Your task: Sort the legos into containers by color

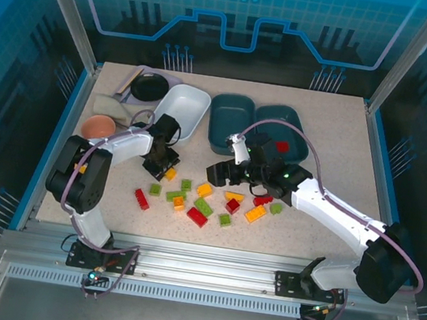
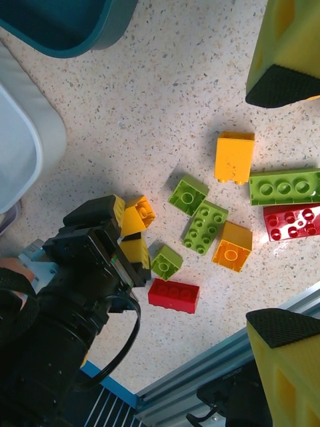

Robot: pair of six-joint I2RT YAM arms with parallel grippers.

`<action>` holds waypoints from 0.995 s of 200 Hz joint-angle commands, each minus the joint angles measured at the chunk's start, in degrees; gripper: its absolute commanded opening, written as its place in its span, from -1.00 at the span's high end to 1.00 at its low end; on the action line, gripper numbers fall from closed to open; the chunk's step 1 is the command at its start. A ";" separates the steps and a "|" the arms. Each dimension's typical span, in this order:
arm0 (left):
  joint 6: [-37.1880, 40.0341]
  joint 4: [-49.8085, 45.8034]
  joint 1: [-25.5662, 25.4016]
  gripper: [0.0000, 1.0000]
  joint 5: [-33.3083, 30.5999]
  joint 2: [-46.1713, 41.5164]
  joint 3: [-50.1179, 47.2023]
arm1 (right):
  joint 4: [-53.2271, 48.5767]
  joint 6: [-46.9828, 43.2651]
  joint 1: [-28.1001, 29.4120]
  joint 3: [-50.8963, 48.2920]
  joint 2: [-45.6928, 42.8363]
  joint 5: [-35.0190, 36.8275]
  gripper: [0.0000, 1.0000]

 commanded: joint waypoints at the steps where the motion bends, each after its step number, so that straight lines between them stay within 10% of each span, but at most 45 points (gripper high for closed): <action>1: 0.43 1.75 0.45 0.18 1.26 0.70 0.36 | 0.94 0.33 0.65 0.54 0.84 -0.91 -0.63; 89: 8.92 -14.50 -0.57 0.32 -7.64 -9.23 13.56 | 1.34 3.54 -3.27 3.27 -1.33 3.84 -0.61; 199: 25.76 -23.22 5.37 0.22 -3.82 33.17 61.12 | -11.30 16.33 -11.91 6.53 -4.41 9.86 -0.61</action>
